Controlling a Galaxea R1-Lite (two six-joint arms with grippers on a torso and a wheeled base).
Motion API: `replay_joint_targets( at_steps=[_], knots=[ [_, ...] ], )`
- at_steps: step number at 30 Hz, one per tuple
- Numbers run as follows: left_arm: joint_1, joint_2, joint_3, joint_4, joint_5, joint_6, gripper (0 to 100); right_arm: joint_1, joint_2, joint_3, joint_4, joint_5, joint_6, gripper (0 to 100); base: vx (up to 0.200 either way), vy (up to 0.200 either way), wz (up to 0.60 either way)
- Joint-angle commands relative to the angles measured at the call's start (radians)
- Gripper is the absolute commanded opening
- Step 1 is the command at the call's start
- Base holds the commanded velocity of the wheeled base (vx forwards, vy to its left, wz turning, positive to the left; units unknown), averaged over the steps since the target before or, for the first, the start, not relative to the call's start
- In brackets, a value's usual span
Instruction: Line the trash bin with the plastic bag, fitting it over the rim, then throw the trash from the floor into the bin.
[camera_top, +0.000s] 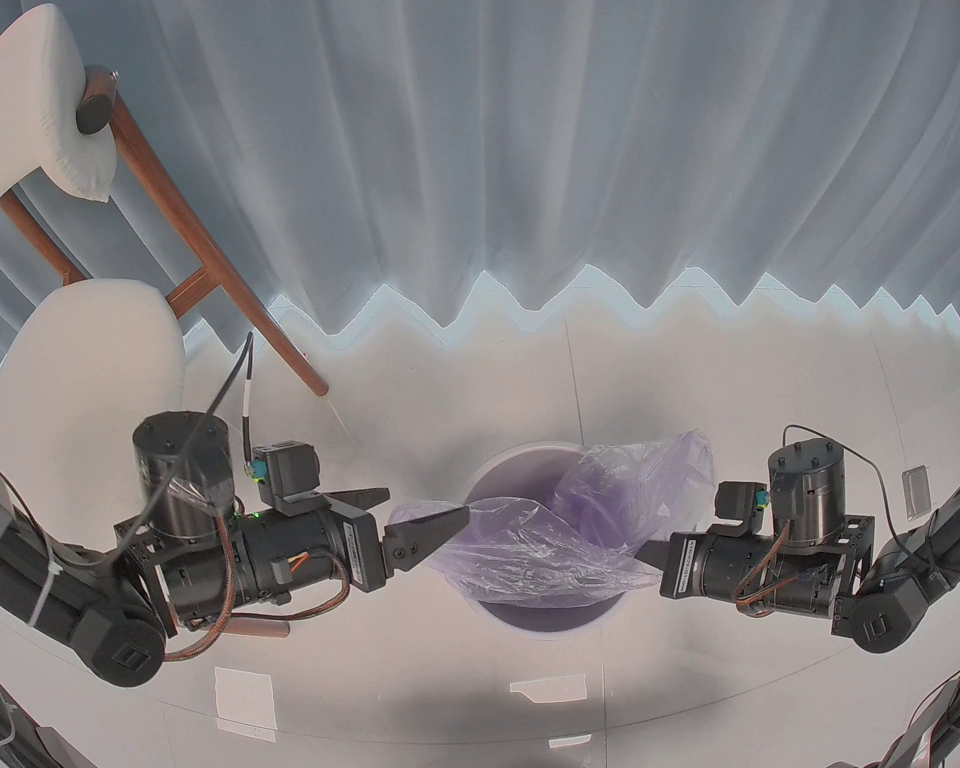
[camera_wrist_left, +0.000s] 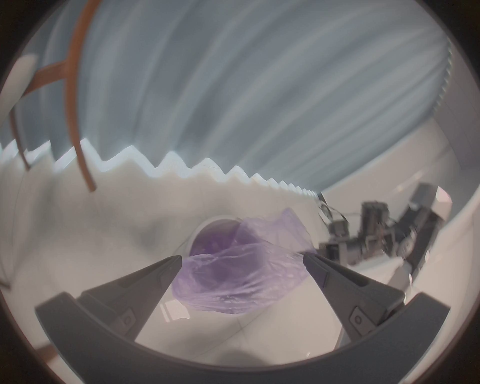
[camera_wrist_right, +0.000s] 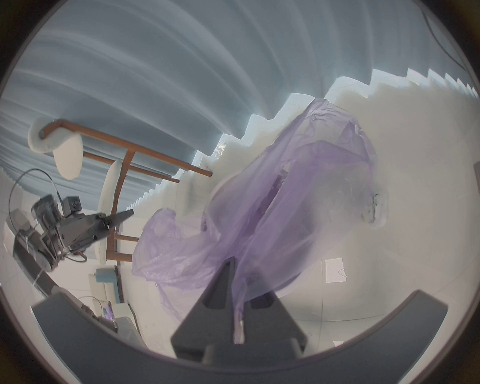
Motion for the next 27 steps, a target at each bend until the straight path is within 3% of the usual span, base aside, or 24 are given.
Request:
replay_joint_targets(
  at_steps=[1,5,7,15,27],
  knots=[
    [0.03,-0.006,-0.137,0.134,-0.138,0.205,100,0.037,-0.019,0.032,-0.01,0.008,-0.049,0,0.0,0.0,0.0],
    [0.03,0.126,-0.228,0.14,-0.195,0.389,100,0.046,-0.033,0.056,-0.011,0.008,-0.049,0,0.0,0.0,0.0],
    [0.019,0.177,-0.268,0.142,-0.236,0.432,100,0.054,-0.036,0.072,-0.022,0.008,-0.049,0,0.0,0.0,0.0],
    [-0.057,0.282,-0.361,0.142,-0.243,0.459,100,0.092,-0.029,0.104,-0.074,0.005,-0.046,0,0.0,0.0,0.0],
    [-0.093,0.281,-0.324,0.189,-0.27,0.533,100,0.097,-0.016,0.122,-0.076,0.002,-0.043,0,0.0,0.0,0.0]
  ],
)
